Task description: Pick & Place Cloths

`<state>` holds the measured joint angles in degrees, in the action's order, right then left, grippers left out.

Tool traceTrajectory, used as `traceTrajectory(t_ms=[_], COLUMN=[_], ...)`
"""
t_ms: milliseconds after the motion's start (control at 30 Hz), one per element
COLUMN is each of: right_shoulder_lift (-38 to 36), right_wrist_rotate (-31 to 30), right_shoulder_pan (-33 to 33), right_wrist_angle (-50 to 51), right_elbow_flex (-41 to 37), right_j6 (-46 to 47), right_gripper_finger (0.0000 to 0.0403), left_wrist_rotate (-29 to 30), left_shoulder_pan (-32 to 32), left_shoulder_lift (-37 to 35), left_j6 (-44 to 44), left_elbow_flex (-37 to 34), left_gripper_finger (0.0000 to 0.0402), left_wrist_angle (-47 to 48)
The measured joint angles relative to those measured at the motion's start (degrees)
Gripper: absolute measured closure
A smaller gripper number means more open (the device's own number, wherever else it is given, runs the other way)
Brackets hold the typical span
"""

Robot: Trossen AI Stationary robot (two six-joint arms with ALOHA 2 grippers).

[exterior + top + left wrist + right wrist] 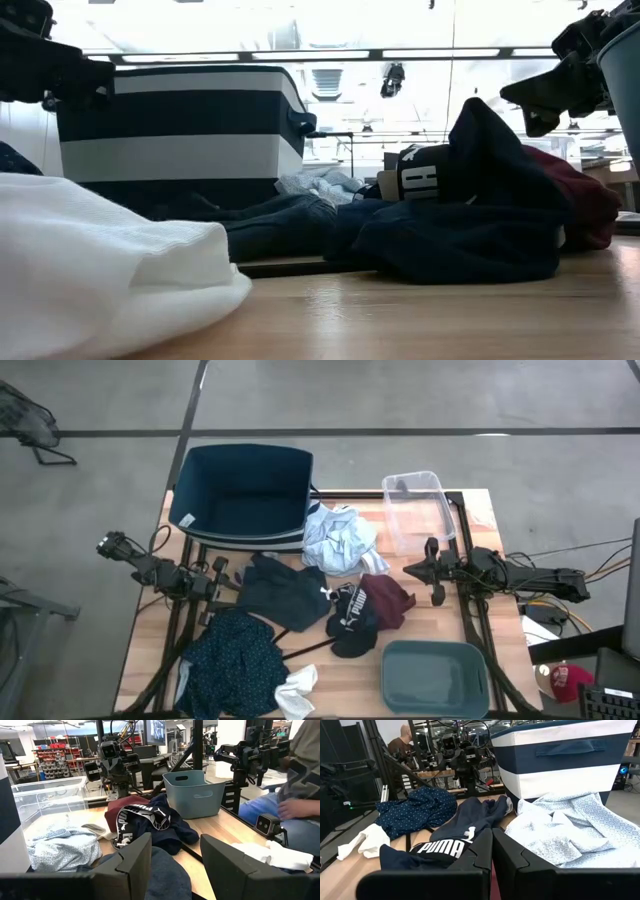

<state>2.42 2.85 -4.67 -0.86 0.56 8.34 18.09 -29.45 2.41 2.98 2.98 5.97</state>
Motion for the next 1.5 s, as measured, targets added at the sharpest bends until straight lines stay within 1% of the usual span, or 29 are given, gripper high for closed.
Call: traceTrajectory(t_ms=[100, 200, 767, 833, 933, 1000, 1100, 1133, 1233, 1300, 1333, 1367, 1433, 1467, 1500], right_shoulder_lift=[0.0, 0.0, 0.0, 0.0, 0.0, 0.1, 0.1, 0.1, 0.4, 0.7, 0.8, 1.1, 2.0, 2.3, 3.1], right_wrist_rotate=[-1.8, -1.8, -1.9, -1.9, -2.3, -4.6, -10.7, -14.0, -27.7, -34.2, -35.7, -35.8, -34.6, -34.3, -34.7], right_shoulder_pan=[0.0, 0.0, 0.0, 0.0, 0.0, 0.0, 0.0, 0.0, 0.0, 0.0, 0.0, 0.0, 0.0, -0.1, -0.4], right_wrist_angle=[0.2, 0.3, 0.0, -1.3, -5.9, -10.8, -18.3, -19.7, -20.4, -18.8, -18.2, -18.0, -18.0, -19.4, -23.1], right_elbow_flex=[0.0, 0.0, 0.0, 0.0, 0.0, 0.0, 0.0, 0.1, 0.1, 0.1, 0.0, 0.0, 0.0, 0.0, -0.1], right_j6=[-2.5, -3.5, -2.9, -2.5, -2.8, -3.4, -5.0, -5.2, -2.4, 0.4, 1.6, 1.9, 0.9, -2.0, -5.6], right_gripper_finger=[0.0394, 0.0394, 0.0394, 0.0394, 0.0394, 0.0394, 0.0394, 0.0394, 0.0394, 0.0394, 0.0394, 0.0394, 0.0394, 0.0394, 0.0394], left_wrist_rotate=[0.0, 0.0, 0.0, 0.0, 0.0, 0.0, 0.0, 0.0, 0.0, 0.0, 0.0, 0.0, 0.0, 0.0, 0.0], left_shoulder_pan=[0.0, 0.0, 0.0, 0.0, 0.0, 0.0, 0.0, 0.0, 0.0, 0.0, 0.0, 0.0, 0.0, 0.0, 0.0], left_shoulder_lift=[0.0, 0.0, 0.0, 0.0, 0.0, 0.0, 0.0, 0.0, 0.0, 0.0, 0.0, 0.0, 0.0, 0.0, 0.0], left_j6=[0.0, 0.0, 0.0, 0.0, 0.0, 0.0, 0.0, 0.0, 0.0, 0.0, 0.0, 0.0, 0.0, 0.0, 0.0], left_elbow_flex=[0.0, 0.0, 0.0, 0.0, 0.0, 0.0, 0.0, 0.0, 0.0, 0.0, 0.0, 0.0, 0.0, 0.0, 0.0], left_gripper_finger=[0.0225, 0.0225, 0.0225, 0.0225, 0.0225, 0.0225, 0.0225, 0.0225, 0.0225, 0.0225, 0.0225, 0.0225, 0.0225, 0.0225, 0.0225], left_wrist_angle=[0.0, 0.0, 0.0, 0.0, 0.0, 0.0, 0.0, 0.0, 0.0, 0.0, 0.0, 0.0, 0.0, 0.0, 0.0])
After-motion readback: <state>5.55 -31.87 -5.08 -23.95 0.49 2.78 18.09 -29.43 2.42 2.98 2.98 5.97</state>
